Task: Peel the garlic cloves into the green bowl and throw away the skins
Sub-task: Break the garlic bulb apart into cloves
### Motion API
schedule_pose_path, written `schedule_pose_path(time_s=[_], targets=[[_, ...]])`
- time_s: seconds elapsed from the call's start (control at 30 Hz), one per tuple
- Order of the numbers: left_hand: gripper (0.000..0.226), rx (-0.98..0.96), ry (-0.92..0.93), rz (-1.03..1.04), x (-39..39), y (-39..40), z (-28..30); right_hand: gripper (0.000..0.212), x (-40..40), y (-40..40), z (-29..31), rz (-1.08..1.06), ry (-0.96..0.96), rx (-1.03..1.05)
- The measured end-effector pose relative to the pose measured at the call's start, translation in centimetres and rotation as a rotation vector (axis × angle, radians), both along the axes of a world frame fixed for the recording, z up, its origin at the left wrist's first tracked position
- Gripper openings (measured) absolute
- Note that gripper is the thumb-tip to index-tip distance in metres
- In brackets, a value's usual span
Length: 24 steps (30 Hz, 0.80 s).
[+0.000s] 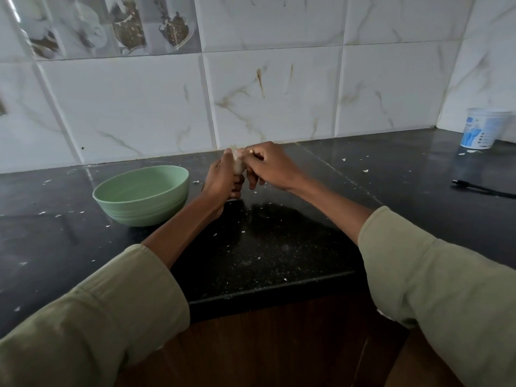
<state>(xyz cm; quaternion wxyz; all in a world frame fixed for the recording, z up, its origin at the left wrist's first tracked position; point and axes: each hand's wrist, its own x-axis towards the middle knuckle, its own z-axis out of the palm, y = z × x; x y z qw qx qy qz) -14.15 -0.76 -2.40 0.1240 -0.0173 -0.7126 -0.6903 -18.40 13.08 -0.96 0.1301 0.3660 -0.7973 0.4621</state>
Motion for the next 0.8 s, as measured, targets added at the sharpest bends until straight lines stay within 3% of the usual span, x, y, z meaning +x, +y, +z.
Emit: schedule_pose_path(time_s=[0.13, 0.47, 0.63, 0.8], targets=[[0.064, 0.005, -0.065, -0.033, -0.4, -0.24, -0.07, 0.059, 0.12, 0.23, -0.08, -0.028, 0.076, -0.004], [0.059, 0.024, -0.066, -0.077, -0.15, 0.0, 0.12, 0.04, -0.35, -0.14, -0.46, -0.147, 0.131, 0.053], [0.074, -0.011, -0.042, -0.114, -0.47, -0.32, 0.0, 0.043, -0.3, -0.21, -0.32, -0.06, -0.034, -0.048], [0.067, 0.055, 0.011, -0.14, -0.41, -0.23, 0.05, 0.04, 0.08, 0.04, 0.32, 0.053, -0.196, -0.123]])
